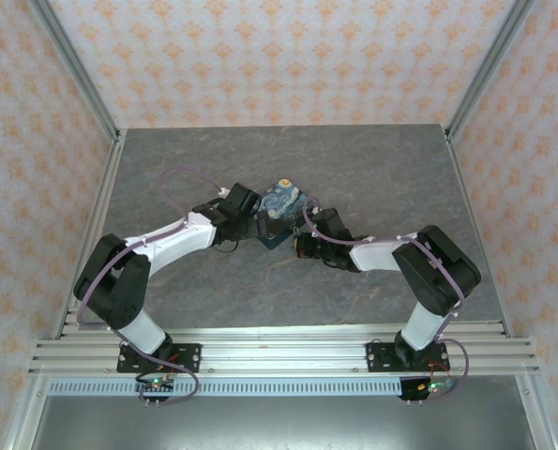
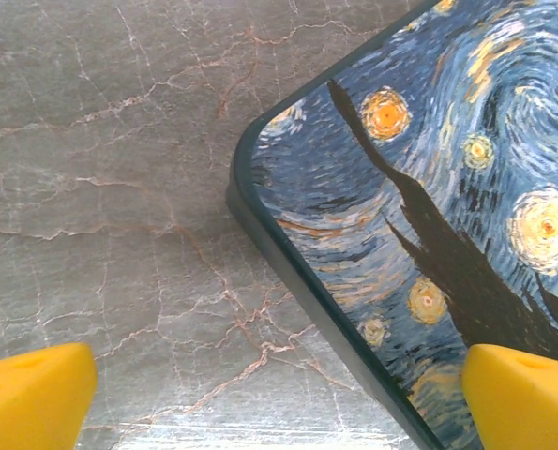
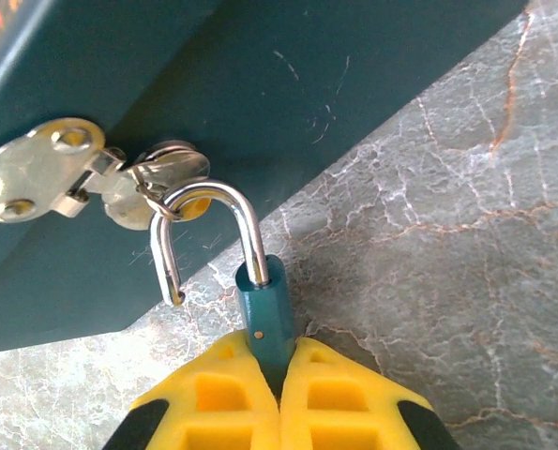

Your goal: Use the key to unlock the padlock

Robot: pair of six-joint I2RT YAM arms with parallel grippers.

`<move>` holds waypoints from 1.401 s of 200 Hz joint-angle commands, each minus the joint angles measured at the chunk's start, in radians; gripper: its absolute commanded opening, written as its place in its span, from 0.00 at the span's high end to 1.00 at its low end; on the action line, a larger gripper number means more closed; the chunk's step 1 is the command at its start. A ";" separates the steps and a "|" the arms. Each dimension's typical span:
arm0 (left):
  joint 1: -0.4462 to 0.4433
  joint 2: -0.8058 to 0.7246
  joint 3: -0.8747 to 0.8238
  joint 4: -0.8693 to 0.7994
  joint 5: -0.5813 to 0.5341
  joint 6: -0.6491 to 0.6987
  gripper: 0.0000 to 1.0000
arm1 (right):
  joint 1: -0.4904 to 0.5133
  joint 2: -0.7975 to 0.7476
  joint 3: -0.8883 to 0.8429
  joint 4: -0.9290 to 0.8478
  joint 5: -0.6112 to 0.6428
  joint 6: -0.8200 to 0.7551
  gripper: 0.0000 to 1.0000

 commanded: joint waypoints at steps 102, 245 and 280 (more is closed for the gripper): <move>-0.035 0.039 -0.030 -0.004 -0.071 0.016 0.00 | -0.007 -0.025 -0.037 0.130 0.017 0.184 1.00; -0.039 0.046 -0.074 0.036 -0.039 0.010 0.01 | -0.006 0.038 -0.046 0.294 0.042 0.349 1.00; -0.039 0.050 -0.078 0.040 -0.037 0.013 0.01 | -0.007 0.026 -0.064 0.307 0.088 0.365 1.00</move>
